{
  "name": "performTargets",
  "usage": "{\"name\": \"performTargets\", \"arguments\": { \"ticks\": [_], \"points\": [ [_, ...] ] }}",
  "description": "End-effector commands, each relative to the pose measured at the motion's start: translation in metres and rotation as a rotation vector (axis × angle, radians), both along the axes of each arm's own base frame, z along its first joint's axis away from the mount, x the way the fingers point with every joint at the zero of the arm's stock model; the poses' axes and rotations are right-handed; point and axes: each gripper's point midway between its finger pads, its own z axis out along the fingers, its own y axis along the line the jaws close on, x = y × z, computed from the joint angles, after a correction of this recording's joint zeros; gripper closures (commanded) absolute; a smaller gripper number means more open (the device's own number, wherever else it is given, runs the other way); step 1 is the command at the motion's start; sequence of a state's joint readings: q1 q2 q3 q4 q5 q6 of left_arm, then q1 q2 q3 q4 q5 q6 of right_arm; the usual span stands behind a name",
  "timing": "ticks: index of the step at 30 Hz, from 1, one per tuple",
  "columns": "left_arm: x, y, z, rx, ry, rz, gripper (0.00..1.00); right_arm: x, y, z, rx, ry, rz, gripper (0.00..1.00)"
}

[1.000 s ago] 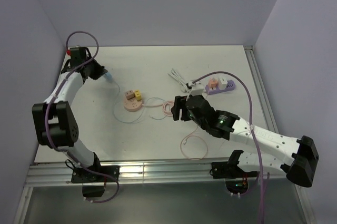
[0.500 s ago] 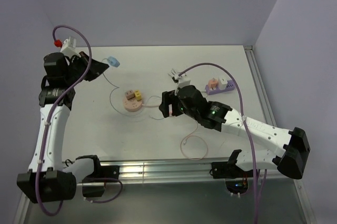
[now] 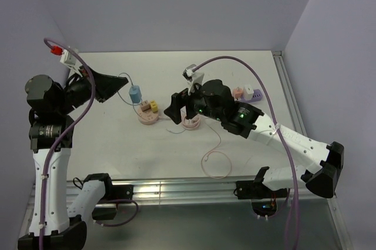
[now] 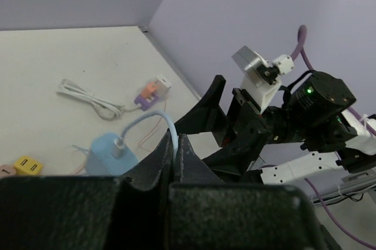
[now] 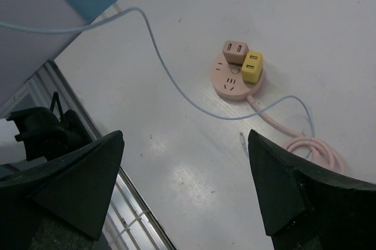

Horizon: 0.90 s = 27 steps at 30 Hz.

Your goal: Insert the plug

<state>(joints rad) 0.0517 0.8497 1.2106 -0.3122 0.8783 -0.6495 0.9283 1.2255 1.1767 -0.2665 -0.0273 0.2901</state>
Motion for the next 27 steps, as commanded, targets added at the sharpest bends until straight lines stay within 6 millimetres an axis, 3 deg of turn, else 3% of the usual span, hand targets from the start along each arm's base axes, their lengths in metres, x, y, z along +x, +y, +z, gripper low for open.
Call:
{"name": "performTargets", "arguments": {
  "ticks": [1,12,17,22,27],
  "points": [
    [-0.028,-0.011,0.032,-0.068,-0.078,-0.076,1.00,0.001,0.010,0.041,0.073,-0.111,0.064,0.07],
    [-0.030,-0.011,0.038,-0.166,-0.050,-0.041,1.00,0.030,0.021,0.088,0.123,-0.235,-0.104,0.15],
    [-0.028,-0.010,0.035,-0.231,-0.008,-0.018,1.00,0.019,0.041,0.105,0.152,-0.276,-0.063,0.19],
    [-0.028,-0.006,0.036,-0.289,0.008,0.021,0.99,0.004,0.058,0.110,0.165,-0.302,-0.034,0.18],
    [-0.027,-0.006,0.035,-0.304,0.021,0.024,1.00,0.005,0.072,0.110,0.158,-0.307,-0.024,0.16]
  ]
}}
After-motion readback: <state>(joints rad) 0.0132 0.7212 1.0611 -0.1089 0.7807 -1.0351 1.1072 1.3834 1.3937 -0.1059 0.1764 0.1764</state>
